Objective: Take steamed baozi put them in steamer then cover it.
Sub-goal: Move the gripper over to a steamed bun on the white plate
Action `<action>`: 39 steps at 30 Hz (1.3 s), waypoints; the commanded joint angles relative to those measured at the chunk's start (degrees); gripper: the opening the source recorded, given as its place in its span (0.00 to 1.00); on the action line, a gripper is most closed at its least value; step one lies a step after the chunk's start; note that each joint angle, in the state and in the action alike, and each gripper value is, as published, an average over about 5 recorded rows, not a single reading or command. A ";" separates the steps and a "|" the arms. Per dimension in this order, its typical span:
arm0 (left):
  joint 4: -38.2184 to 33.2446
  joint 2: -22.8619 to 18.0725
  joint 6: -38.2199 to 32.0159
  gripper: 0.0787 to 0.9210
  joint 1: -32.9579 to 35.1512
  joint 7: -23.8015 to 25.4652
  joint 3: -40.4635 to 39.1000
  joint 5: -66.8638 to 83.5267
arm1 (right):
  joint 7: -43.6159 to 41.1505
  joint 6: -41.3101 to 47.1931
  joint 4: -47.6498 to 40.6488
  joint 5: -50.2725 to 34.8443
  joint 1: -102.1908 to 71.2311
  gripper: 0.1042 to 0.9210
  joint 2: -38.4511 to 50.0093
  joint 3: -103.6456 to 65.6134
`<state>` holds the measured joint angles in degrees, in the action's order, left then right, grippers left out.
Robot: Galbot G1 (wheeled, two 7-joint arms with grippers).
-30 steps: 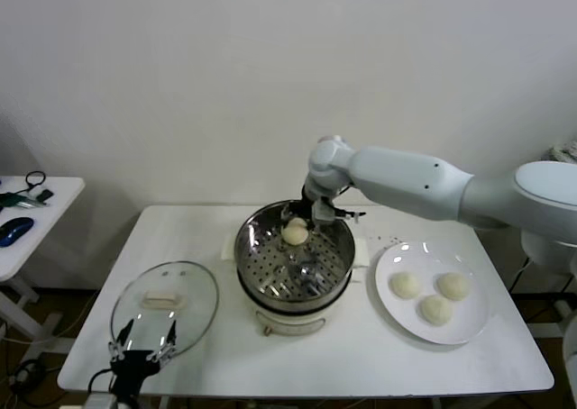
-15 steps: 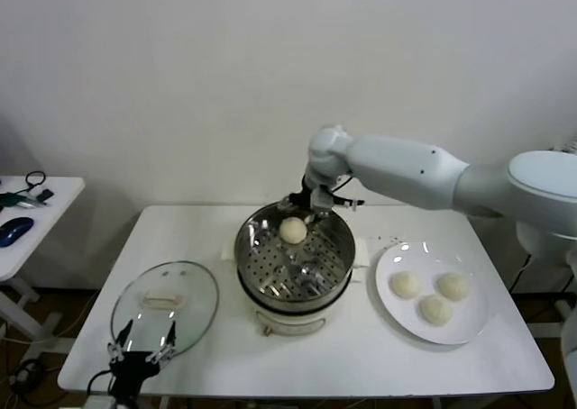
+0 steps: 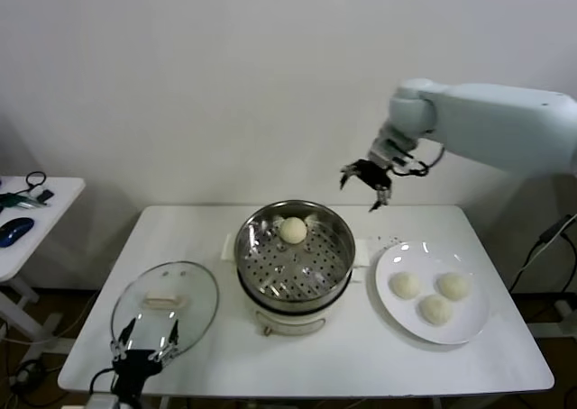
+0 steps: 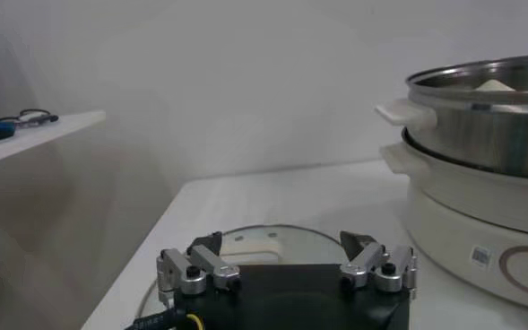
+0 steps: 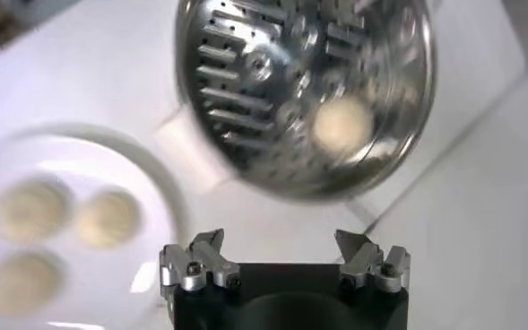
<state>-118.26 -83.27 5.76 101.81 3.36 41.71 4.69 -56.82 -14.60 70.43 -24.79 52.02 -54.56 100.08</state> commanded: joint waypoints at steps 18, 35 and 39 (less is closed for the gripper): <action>0.64 -0.02 -1.56 0.88 0.37 0.11 0.26 -0.40 | 8.90 31.80 4.19 -3.04 -24.77 0.88 16.48 -6.54; 1.27 0.10 -2.20 0.88 0.69 0.03 0.37 -0.44 | 12.19 33.02 -2.42 0.12 -33.49 0.88 11.58 -15.60; 1.39 0.25 -2.24 0.88 0.71 0.02 0.56 -0.34 | 12.15 33.23 -2.72 0.22 -34.11 0.87 10.99 -15.97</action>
<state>-116.88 -83.11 3.59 102.48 3.40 42.25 4.28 -45.62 17.37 69.35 -25.29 21.81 -42.67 87.13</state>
